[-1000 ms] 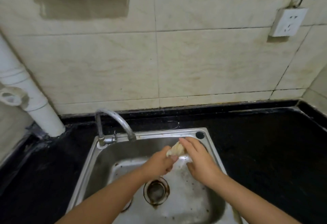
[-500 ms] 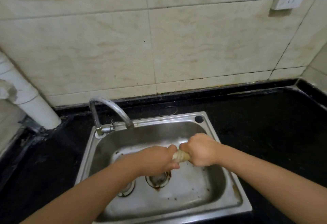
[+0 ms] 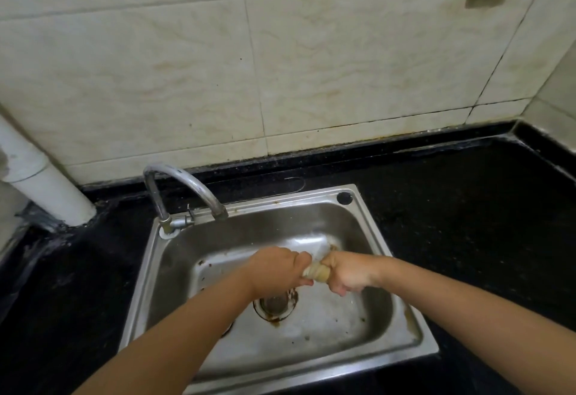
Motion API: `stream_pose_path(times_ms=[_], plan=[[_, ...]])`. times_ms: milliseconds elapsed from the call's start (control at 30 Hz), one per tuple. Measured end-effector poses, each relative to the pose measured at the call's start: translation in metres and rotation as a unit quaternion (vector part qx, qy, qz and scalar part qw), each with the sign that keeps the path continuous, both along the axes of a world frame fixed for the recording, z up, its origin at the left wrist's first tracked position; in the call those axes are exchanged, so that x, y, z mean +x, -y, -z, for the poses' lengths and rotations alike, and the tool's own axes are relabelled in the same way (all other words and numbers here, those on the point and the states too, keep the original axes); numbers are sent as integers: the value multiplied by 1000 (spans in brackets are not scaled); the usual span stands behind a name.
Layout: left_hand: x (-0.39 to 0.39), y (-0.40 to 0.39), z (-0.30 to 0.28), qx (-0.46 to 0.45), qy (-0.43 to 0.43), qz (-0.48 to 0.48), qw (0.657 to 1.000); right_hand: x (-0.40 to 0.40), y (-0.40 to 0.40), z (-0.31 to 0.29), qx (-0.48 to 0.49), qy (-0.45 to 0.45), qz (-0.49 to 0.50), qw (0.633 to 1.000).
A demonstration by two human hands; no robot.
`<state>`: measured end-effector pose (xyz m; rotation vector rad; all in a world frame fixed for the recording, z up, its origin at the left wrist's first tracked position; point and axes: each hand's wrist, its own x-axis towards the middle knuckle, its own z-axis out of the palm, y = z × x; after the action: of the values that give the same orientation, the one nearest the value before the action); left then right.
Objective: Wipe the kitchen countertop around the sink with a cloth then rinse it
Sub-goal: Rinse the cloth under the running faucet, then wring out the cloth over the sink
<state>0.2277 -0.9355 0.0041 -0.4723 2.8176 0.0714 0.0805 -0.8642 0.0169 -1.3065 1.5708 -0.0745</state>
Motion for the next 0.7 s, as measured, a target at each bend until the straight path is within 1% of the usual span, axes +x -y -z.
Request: stream_pose_path(times_ms=[67, 100, 167, 200, 233, 267, 367, 400, 467, 533, 600, 700], plan=[[-2, -3, -1, 15, -30, -39, 999, -3, -1, -4, -59, -36, -20, 997], [-2, -4, -2, 32, -56, -66, 996, -5, -1, -6, -104, -71, -36, 991], [-2, -5, -4, 96, -125, -108, 982, -8, -3, -9, -195, -160, -71, 965], [-1, -5, -5, 137, -171, -122, 968, -9, -4, -10, -234, -183, -66, 953], [0, -4, -6, 176, -215, -135, 951, -11, -5, -10, -262, -175, -44, 948], [1, -3, -7, 209, -251, -149, 933, -13, -7, -11, -284, -145, -15, 948], [7, -3, -15, 298, -320, -192, 879, -15, -13, -20, -282, 1, 79, 956], [8, -3, -20, 320, -333, -212, 861, -14, -14, -24, -280, 52, 108, 952], [12, -2, -32, 367, -362, -254, 818, -12, -13, -30, -293, 129, 172, 932], [16, 2, -43, 423, -380, -285, 771, -9, -10, -37, -325, 157, 218, 907], [20, 5, -58, 474, -389, -307, 728, -5, -7, -46, -358, 153, 247, 887], [25, 8, -78, 570, -394, -332, 640, 1, -2, -64, -407, 165, 281, 853]])
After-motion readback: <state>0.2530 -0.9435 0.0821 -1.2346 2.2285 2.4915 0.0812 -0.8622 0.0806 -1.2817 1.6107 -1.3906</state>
